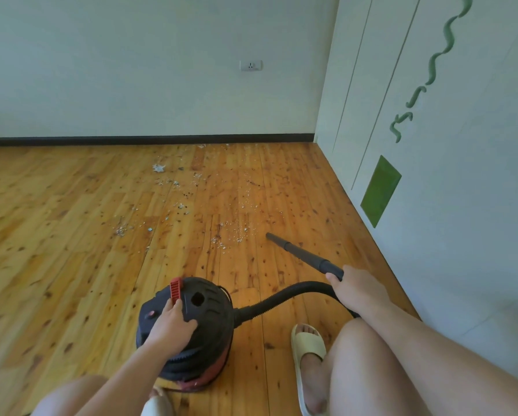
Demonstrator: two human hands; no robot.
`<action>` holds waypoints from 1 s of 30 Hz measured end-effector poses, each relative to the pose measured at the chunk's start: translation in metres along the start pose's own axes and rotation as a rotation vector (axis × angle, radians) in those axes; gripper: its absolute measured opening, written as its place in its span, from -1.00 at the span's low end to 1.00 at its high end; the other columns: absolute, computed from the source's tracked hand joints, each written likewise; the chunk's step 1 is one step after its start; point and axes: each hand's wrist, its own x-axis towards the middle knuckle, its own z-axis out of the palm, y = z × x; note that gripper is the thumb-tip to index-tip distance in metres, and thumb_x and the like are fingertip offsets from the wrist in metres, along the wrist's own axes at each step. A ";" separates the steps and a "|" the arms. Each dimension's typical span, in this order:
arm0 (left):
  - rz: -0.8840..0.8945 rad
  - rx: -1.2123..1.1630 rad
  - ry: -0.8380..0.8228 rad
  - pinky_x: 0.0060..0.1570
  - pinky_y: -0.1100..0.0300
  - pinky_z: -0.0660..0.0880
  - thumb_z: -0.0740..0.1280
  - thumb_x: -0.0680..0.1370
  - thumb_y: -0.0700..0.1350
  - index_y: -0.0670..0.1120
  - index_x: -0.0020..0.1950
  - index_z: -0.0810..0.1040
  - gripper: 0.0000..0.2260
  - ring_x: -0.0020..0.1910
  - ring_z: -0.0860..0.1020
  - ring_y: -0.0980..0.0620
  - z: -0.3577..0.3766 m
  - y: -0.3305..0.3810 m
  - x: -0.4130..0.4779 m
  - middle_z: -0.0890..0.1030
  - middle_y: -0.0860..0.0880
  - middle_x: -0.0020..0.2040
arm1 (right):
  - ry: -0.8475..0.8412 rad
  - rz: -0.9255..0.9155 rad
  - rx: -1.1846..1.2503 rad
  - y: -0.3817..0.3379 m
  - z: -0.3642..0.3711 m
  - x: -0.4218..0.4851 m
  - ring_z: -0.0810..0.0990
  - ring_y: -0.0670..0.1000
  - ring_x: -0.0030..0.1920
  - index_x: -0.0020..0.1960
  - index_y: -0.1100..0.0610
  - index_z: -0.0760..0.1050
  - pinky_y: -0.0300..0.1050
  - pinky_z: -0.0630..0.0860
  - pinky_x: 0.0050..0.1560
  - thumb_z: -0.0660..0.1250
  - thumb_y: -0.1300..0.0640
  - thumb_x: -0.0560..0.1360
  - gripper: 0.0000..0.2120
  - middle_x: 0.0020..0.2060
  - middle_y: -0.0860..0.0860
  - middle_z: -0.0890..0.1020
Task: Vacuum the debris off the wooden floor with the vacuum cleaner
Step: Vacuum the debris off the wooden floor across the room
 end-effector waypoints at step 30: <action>0.055 0.175 -0.080 0.25 0.20 0.46 0.23 0.67 -0.02 -0.07 0.66 0.13 -0.42 0.41 0.45 -0.02 -0.012 0.011 -0.051 0.08 -0.02 0.67 | 0.092 -0.365 -0.217 -0.035 0.002 -0.038 0.57 -0.07 -0.17 0.27 0.02 0.45 -0.29 0.33 -0.38 0.11 -0.30 0.66 -0.56 -0.11 -0.09 0.56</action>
